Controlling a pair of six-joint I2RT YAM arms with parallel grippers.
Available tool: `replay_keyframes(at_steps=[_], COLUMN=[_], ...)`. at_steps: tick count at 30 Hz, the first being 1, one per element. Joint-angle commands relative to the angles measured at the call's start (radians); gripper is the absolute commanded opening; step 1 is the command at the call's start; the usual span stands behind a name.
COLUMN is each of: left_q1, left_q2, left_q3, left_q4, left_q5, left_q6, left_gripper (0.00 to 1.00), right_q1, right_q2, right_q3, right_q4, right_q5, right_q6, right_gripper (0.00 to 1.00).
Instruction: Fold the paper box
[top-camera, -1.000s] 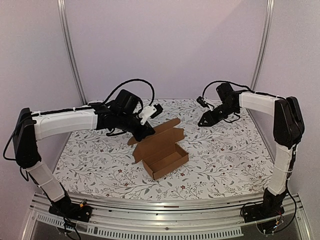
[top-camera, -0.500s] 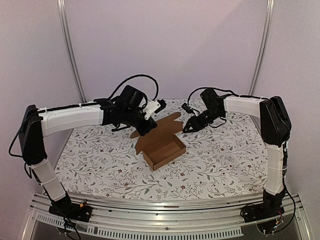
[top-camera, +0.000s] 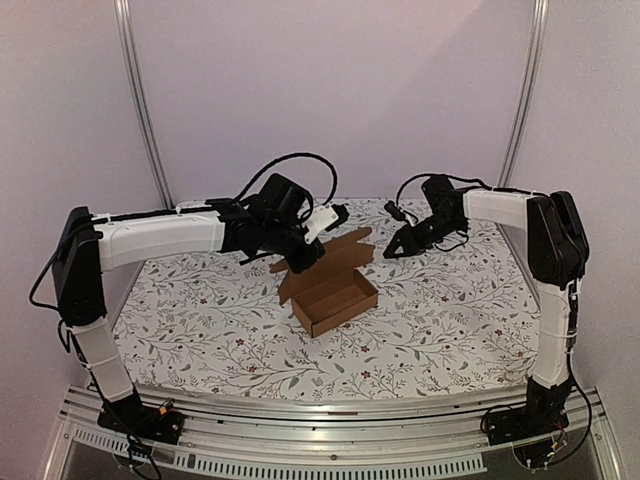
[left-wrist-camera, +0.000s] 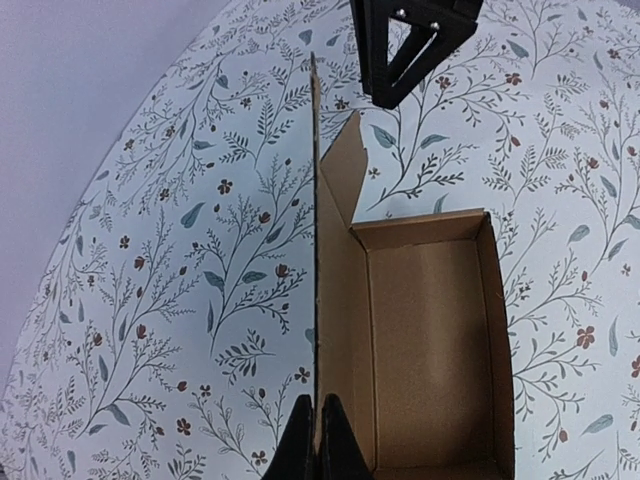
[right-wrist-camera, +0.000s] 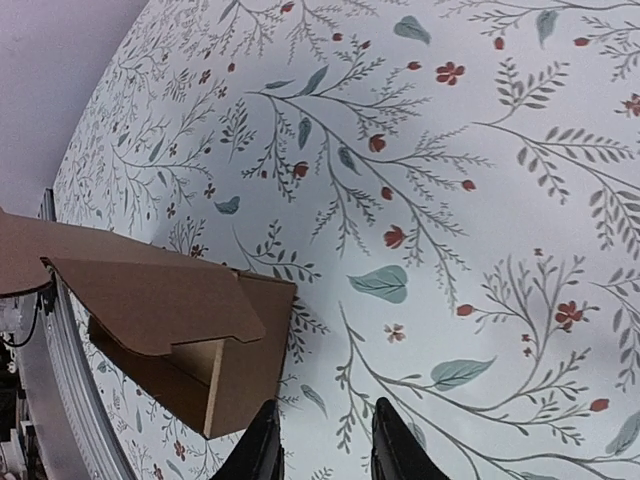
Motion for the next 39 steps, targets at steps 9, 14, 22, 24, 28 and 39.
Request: replay_keyframes(at_steps=[9,14,22,24,28,39], left_q1=[-0.007,-0.008,-0.039,-0.058,-0.11,-0.242], left_q2=[0.003,0.019,0.058,0.065,0.074,0.115], left_q3=[0.003,0.005,0.017,0.015,-0.006,-0.031], left_q4=[0.018,0.055,0.097,0.102,0.128,0.166], left_q5=[0.045,-0.02,-0.012,-0.022,-0.102,-0.296], left_q6=[0.029,-0.013,-0.041,-0.04,-0.008,0.091], left_gripper=[0.0,0.0,0.0,0.0,0.0,0.0], right_q1=[0.021,0.058,0.066,0.066,0.066,0.069], right_q2=[0.101,0.084,0.039,0.043,0.048,-0.016], right_q3=[0.154,0.107,0.064,0.063,0.042,-0.03], right_q4=[-0.014,-0.058,-0.063,-0.062,-0.059,-0.098], right_q5=[0.011,-0.067,-0.094,-0.094,-0.113,-0.008], right_q6=[0.08,0.052,0.054,0.073,0.125,0.125], right_gripper=[0.29,0.29,0.3,0.3,0.3,0.32])
